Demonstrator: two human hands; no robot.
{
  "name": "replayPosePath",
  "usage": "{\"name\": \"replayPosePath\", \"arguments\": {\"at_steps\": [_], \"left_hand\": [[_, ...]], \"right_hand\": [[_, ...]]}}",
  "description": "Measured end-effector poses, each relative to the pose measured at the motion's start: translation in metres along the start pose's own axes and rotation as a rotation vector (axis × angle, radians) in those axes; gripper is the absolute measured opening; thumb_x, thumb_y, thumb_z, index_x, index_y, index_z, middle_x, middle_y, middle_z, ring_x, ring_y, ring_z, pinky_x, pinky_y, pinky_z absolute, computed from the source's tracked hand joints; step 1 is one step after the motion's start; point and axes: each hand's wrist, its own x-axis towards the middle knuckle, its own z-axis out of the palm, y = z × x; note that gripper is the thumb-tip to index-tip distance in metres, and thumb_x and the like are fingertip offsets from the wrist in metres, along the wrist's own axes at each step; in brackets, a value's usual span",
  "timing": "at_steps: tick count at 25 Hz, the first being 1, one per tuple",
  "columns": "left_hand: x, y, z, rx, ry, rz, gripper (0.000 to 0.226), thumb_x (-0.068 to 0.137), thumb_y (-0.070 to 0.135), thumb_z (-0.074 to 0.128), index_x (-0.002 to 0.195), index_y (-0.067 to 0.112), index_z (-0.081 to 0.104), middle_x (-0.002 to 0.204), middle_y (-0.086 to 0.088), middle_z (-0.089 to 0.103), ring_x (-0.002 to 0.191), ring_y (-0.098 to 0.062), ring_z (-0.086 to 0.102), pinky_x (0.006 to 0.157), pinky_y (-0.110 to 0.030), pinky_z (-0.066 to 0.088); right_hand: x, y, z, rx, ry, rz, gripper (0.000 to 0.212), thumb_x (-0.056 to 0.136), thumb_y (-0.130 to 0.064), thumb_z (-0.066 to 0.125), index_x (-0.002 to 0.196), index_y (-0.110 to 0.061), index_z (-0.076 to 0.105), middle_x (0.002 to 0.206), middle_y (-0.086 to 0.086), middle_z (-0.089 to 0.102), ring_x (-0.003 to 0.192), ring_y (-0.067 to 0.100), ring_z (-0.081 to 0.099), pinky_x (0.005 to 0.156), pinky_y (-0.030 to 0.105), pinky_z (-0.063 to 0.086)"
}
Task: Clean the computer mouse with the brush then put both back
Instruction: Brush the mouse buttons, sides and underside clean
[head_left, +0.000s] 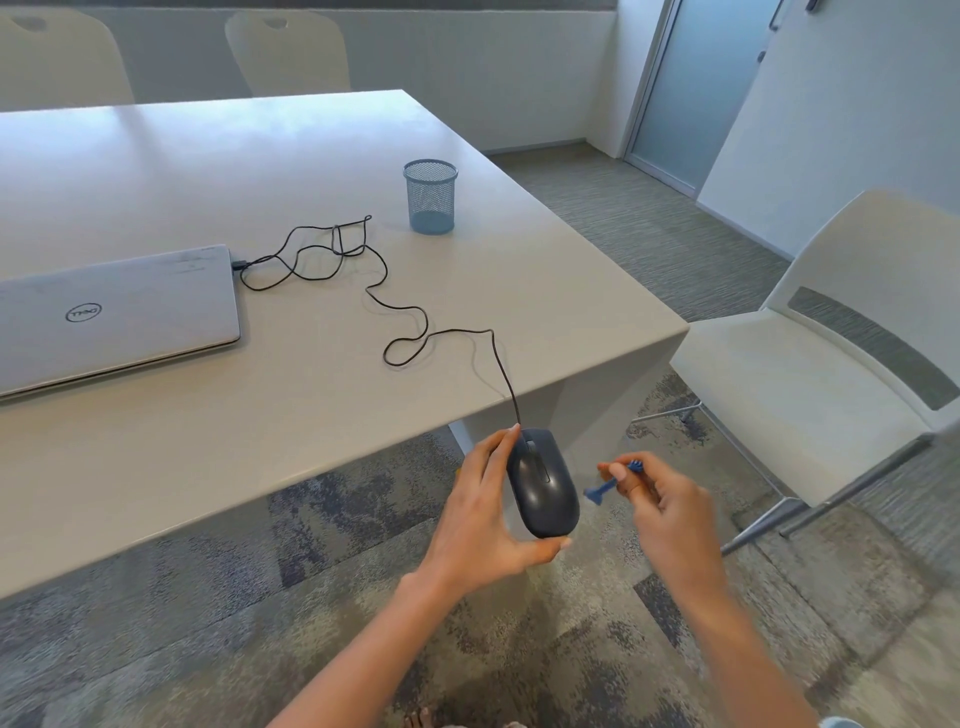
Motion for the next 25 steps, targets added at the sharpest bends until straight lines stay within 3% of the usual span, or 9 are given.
{"name": "replayPosePath", "arguments": {"at_steps": [2,3,6,10,15,21,23,25], "left_hand": [[0.001,0.0,0.001,0.002,0.009,0.006,0.119,0.063,0.054,0.086,0.155,0.027,0.017,0.153,0.012,0.025,0.141,-0.004,0.025,0.108,-0.009,0.02],[0.001,0.0,0.001,0.004,0.013,0.008,0.119,0.063,0.054,0.087,0.155,0.027,0.017,0.152,0.012,0.025,0.141,-0.003,0.026,0.108,-0.009,0.02],[0.001,0.001,0.002,0.004,0.015,0.011,0.118,0.062,0.055,0.086,0.155,0.027,0.018,0.152,0.013,0.025,0.141,-0.002,0.025,0.107,-0.007,0.019],[0.001,-0.001,0.002,0.022,0.016,0.011,0.12,0.062,0.058,0.085,0.155,0.027,0.017,0.152,0.013,0.025,0.14,0.001,0.023,0.111,-0.018,0.023],[0.004,-0.002,-0.002,0.143,-0.044,0.024,0.122,0.063,0.068,0.077,0.156,0.025,0.012,0.148,0.005,0.029,0.136,-0.009,0.029,0.111,-0.033,0.03],[0.008,-0.002,-0.005,0.238,-0.101,0.006,0.129,0.063,0.072,0.072,0.157,0.024,-0.003,0.146,0.001,0.034,0.131,-0.016,0.035,0.108,-0.037,0.033],[0.008,-0.002,-0.005,0.25,-0.115,-0.004,0.13,0.063,0.074,0.069,0.156,0.025,-0.008,0.146,0.001,0.035,0.131,-0.017,0.037,0.108,-0.039,0.034],[0.008,-0.002,-0.004,0.237,-0.14,-0.04,0.131,0.062,0.072,0.07,0.155,0.027,-0.012,0.146,0.0,0.033,0.131,-0.019,0.037,0.108,-0.041,0.036]], "right_hand": [[-0.002,0.005,0.008,0.104,-0.109,0.093,0.014,0.096,-0.02,0.06,0.089,-0.023,0.072,0.078,-0.011,0.076,0.075,0.002,0.072,0.07,0.025,0.06],[-0.003,0.007,0.011,0.157,-0.148,0.126,0.016,0.097,-0.02,0.059,0.089,-0.024,0.073,0.082,-0.01,0.077,0.084,0.005,0.073,0.08,0.033,0.06],[-0.004,0.005,0.016,0.301,-0.194,0.186,0.019,0.097,-0.015,0.059,0.09,-0.021,0.075,0.085,-0.005,0.078,0.088,0.011,0.074,0.087,0.036,0.059],[-0.004,-0.003,0.016,0.46,-0.191,0.274,0.019,0.096,-0.008,0.058,0.089,-0.015,0.074,0.085,-0.003,0.079,0.086,0.01,0.075,0.087,0.03,0.06],[-0.004,-0.004,0.016,0.548,-0.179,0.309,0.015,0.096,-0.008,0.057,0.095,-0.004,0.072,0.087,0.005,0.08,0.089,0.017,0.076,0.09,0.036,0.059],[-0.009,-0.012,0.018,0.323,-0.208,0.165,0.015,0.096,-0.018,0.061,0.093,-0.022,0.075,0.087,-0.008,0.079,0.089,0.009,0.075,0.089,0.04,0.058],[-0.011,-0.016,0.019,0.219,-0.194,0.097,0.013,0.095,-0.02,0.063,0.093,-0.023,0.076,0.084,-0.01,0.078,0.085,0.005,0.074,0.082,0.034,0.06],[-0.014,-0.022,0.02,0.101,-0.179,0.019,0.012,0.093,-0.021,0.065,0.095,-0.022,0.076,0.078,-0.011,0.076,0.071,-0.002,0.07,0.064,0.02,0.057]]}}
